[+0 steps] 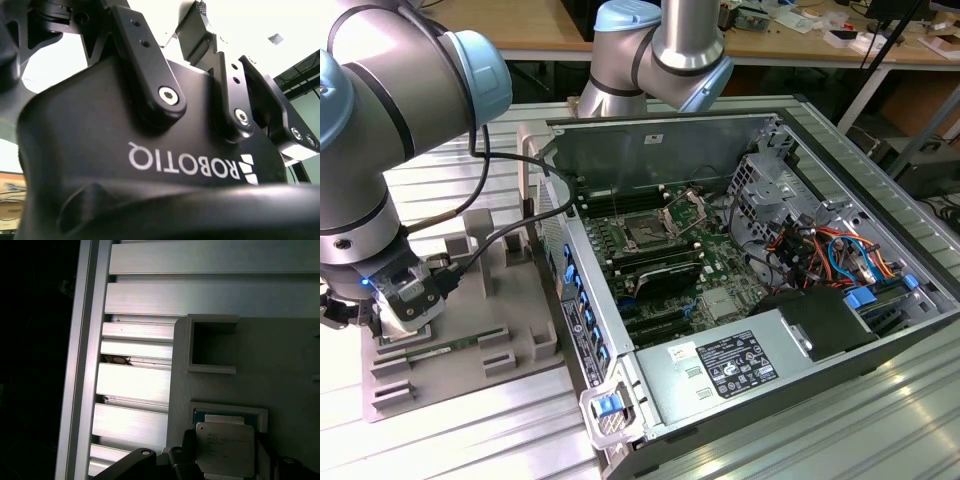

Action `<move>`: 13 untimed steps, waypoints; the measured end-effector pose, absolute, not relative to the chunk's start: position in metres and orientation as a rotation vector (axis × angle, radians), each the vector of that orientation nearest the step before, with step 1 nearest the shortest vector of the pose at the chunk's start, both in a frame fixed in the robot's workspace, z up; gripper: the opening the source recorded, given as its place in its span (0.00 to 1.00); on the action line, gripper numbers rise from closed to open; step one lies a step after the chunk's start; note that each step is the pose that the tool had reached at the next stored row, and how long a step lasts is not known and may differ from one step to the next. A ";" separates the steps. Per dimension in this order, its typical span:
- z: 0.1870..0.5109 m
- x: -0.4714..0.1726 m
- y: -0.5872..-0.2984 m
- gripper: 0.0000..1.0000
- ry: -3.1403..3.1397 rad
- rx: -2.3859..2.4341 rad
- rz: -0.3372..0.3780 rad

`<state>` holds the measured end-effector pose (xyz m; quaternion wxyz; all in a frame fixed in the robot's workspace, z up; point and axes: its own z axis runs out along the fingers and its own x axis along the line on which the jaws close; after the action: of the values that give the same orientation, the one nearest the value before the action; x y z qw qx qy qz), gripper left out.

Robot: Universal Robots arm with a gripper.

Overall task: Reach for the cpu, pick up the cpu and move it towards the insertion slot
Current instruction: 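Pick up the cpu and move it towards the insertion slot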

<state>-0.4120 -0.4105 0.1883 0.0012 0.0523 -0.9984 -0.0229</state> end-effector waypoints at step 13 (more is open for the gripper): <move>0.194 -0.412 -0.410 0.55 -3.134 0.164 -0.072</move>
<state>-0.4120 -0.4105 0.1941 0.0012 0.0523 -0.9984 -0.0228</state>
